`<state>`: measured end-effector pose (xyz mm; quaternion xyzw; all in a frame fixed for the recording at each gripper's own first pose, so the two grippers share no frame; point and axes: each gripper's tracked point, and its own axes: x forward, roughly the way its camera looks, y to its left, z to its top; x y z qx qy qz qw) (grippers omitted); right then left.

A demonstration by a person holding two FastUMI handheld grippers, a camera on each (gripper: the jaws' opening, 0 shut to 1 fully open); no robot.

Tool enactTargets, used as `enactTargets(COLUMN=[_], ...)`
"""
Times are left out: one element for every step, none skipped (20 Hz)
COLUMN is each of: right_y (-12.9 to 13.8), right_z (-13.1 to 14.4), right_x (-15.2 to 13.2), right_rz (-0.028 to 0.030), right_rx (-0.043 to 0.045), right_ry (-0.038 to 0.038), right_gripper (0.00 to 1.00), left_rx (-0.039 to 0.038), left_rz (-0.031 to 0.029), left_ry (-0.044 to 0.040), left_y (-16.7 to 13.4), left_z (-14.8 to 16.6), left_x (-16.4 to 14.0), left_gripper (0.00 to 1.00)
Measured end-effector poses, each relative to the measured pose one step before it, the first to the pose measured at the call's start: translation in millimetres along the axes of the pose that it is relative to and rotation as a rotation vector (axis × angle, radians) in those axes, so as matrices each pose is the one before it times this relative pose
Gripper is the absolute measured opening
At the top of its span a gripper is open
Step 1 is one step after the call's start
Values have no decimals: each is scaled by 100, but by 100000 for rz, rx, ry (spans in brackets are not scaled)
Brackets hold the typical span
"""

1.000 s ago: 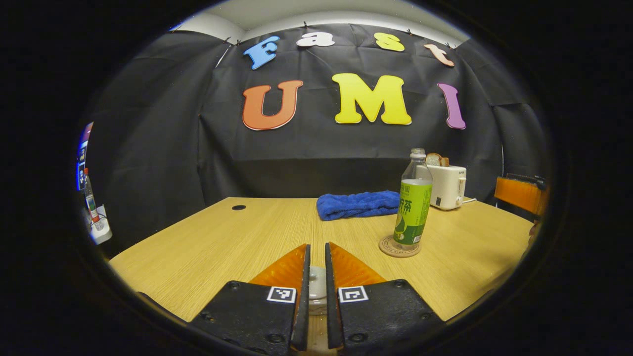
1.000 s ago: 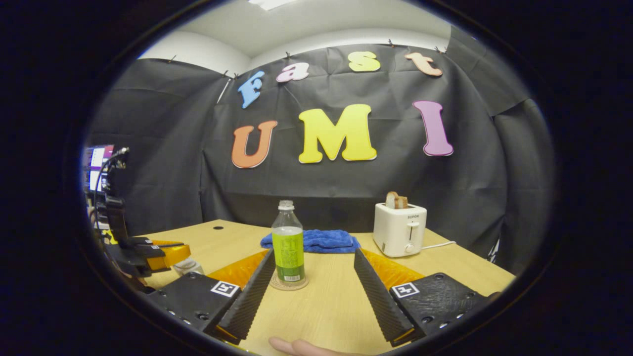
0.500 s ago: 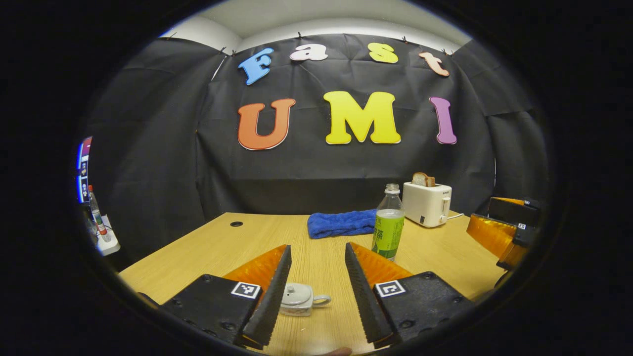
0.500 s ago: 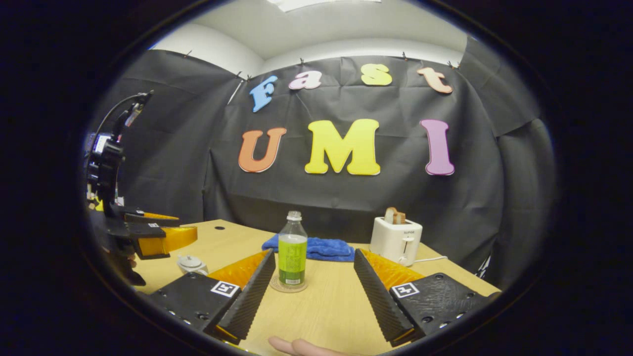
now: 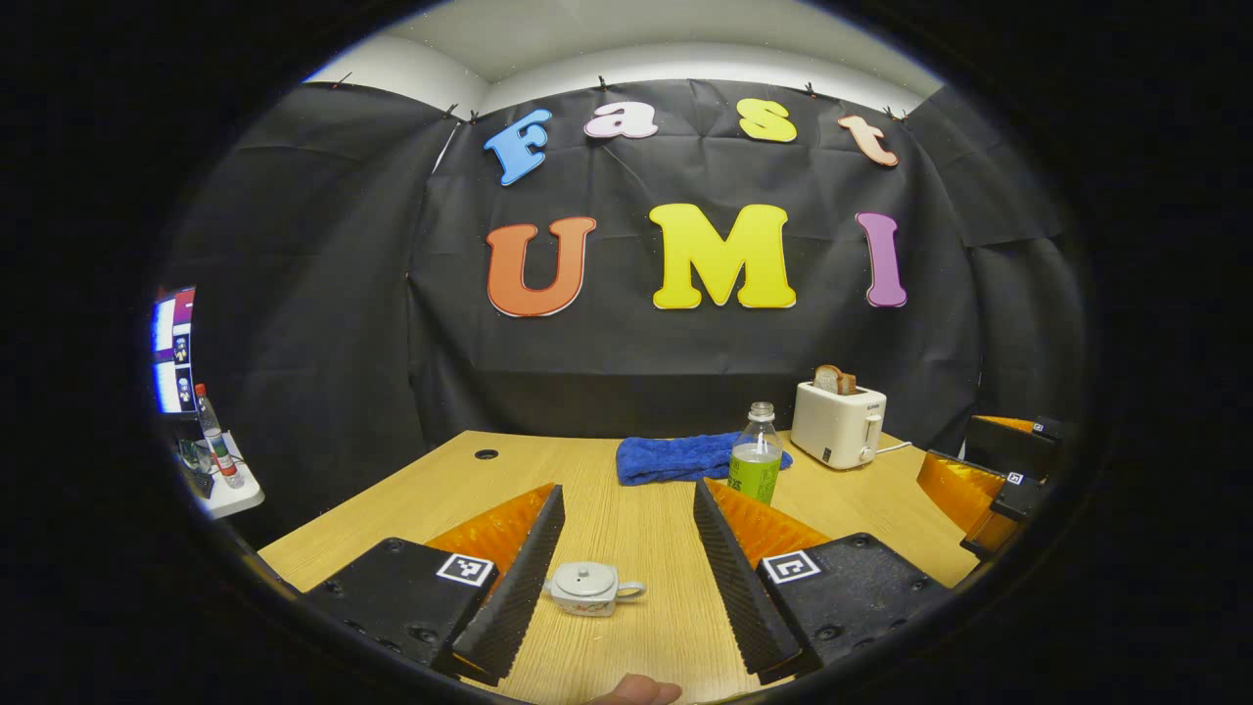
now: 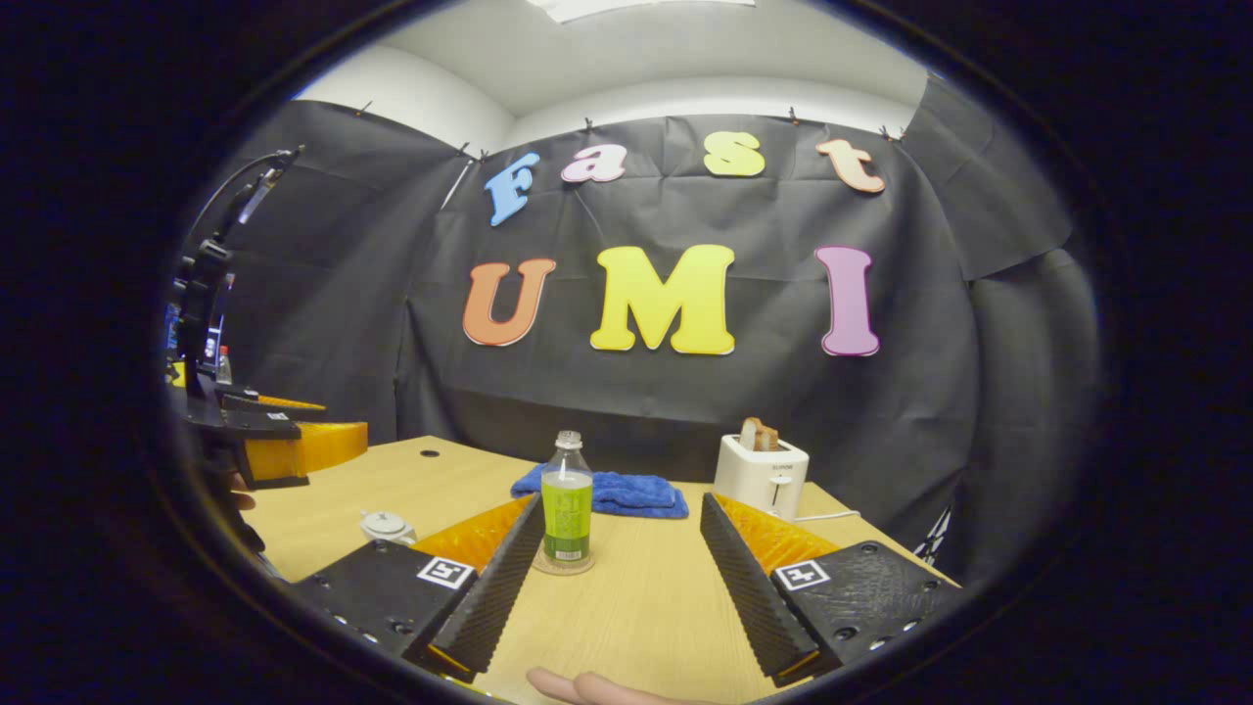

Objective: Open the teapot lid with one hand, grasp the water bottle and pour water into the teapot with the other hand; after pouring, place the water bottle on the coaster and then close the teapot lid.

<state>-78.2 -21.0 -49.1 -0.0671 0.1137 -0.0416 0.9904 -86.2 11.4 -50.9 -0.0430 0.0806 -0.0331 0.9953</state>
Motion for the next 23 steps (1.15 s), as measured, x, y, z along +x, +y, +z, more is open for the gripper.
enactTargets(right_y=[-374,-209,-48,-63,-2,42,33,55,3,-183,-191,-244,-207,-254,-150,-141,-120,-118,-201,-138,64,214,114], right_z=[-141,-247,-97,123,411,107,40,47,-95,-338,-209,-79,69,2,40,-97,60,31,-2,-139,-199,-287,-180], right_x=[-201,-248,-61,-65,-74,-18,-105,85,150,114,114,180,70,57,40,17,2,31,90,50,126,158,27], right_rz=[-1726,-1053,-414,-340,160,383,756,729,485,-25,-102,-70,-409,-466,-251,-330,-174,-195,-583,-508,231,323,101], right_rx=[1158,763,86,-313,-266,-358,-492,-570,-283,132,551,516,262,190,23,-87,-255,-611,-319,84,288,-85,-310], right_ry=[1554,1543,1215,89,-1146,-493,-797,-505,331,735,571,517,300,-34,4,49,-220,-207,-126,164,443,823,530], right_gripper=[98,95,95,95,95,98,95,98,95,95,93,95,95,95,95,98,98,98,95,95,95,95,95], left_rx=[-1335,-1591,-927,120,518,1087,1346,1131,352,-32,-749,-265,157,11,29,-32,-308,-152,110,198,491,524,350], left_rz=[1401,970,-766,-1534,-621,-282,-85,633,165,-166,335,29,58,556,202,211,943,780,12,125,306,230,-37], left_ry=[-1340,-591,445,449,-1067,-1262,-841,-856,58,562,678,1127,785,405,617,180,-328,778,856,38,-60,12,-27], left_y=[404,191,-258,-252,-49,34,111,176,66,-67,23,63,47,210,152,74,302,239,75,150,42,129,-70], left_z=[450,243,78,43,328,483,189,181,-1,-291,-174,-383,-161,-65,-153,-121,25,-239,-303,-32,-21,-49,-28], left_x=[-554,-404,-386,-442,-418,-192,-179,77,92,38,91,170,48,98,25,74,195,205,82,76,113,49,106], left_gripper=[84,84,84,85,85,85,85,85,85,85,85,85,85,85,85,85,85,85,85,85,85,85,85])
